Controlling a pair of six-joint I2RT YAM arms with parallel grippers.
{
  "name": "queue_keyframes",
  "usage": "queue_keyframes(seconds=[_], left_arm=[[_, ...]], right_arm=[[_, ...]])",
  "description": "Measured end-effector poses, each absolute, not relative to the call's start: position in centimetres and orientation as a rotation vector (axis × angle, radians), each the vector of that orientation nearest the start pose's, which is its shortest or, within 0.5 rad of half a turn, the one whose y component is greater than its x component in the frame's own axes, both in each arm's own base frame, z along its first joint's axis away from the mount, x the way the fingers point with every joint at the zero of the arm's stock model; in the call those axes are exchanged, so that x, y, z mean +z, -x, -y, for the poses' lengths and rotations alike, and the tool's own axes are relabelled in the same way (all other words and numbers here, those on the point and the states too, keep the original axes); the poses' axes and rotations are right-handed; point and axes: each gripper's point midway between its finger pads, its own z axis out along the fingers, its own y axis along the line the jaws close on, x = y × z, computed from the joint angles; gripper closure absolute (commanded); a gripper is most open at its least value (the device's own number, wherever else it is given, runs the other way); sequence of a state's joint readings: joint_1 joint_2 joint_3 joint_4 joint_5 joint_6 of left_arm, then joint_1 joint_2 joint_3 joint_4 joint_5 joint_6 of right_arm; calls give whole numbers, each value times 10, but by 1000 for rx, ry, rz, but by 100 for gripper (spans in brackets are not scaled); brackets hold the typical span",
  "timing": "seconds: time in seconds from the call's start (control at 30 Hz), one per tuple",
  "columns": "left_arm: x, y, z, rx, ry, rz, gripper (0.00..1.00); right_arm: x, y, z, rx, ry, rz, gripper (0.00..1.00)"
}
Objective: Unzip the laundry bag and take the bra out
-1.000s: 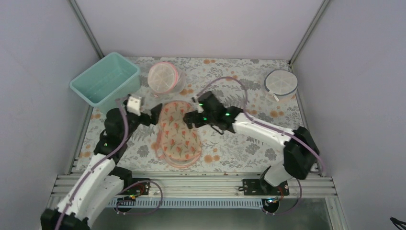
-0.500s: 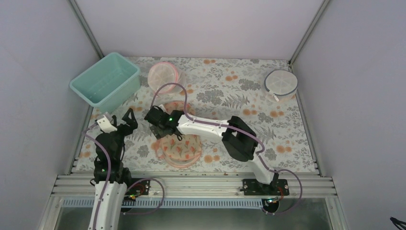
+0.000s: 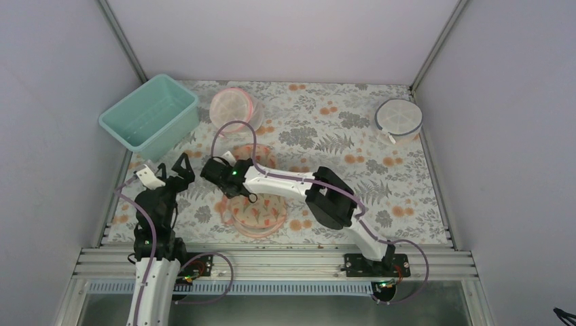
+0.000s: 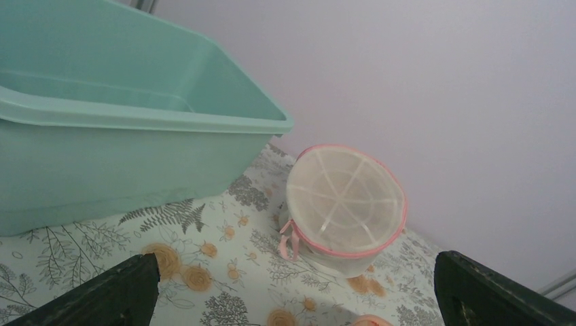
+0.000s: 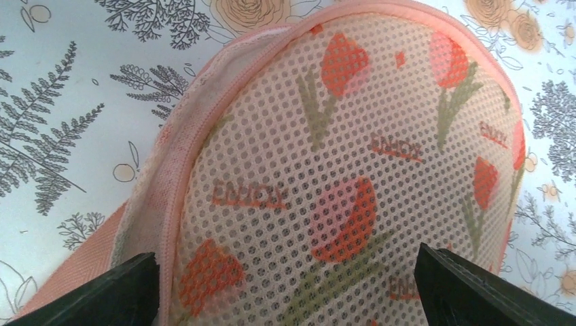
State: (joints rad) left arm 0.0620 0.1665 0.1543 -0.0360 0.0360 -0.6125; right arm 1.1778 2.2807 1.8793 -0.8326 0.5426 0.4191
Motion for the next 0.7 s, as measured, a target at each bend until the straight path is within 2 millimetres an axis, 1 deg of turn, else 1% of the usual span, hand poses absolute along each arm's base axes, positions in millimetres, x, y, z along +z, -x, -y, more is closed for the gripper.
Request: queue_keyframes(seconds=[0.1, 0.17, 0.27, 0.37, 0.47, 0.57, 0.7], left_arm=[[200, -252, -9, -455, 519, -1563, 0], [199, -252, -9, -457, 518, -1567, 0], [198, -252, -8, -459, 516, -1572, 0], [196, -253, -7, -462, 515, -1578, 0], [194, -254, -7, -465, 514, -1588, 0], [192, -254, -6, -465, 517, -1600, 0], [187, -256, -5, -467, 519, -1618, 0]], right_arm=[[69, -280, -438, -198, 815, -2373, 5], [76, -281, -437, -194, 808, -2367, 5], [92, -280, -432, -178, 787, -2353, 5], [109, -277, -423, -155, 766, -2345, 5], [121, -275, -418, -134, 746, -2340, 6], [121, -273, -409, -126, 733, -2350, 7], [110, -269, -389, -114, 735, -2395, 8]])
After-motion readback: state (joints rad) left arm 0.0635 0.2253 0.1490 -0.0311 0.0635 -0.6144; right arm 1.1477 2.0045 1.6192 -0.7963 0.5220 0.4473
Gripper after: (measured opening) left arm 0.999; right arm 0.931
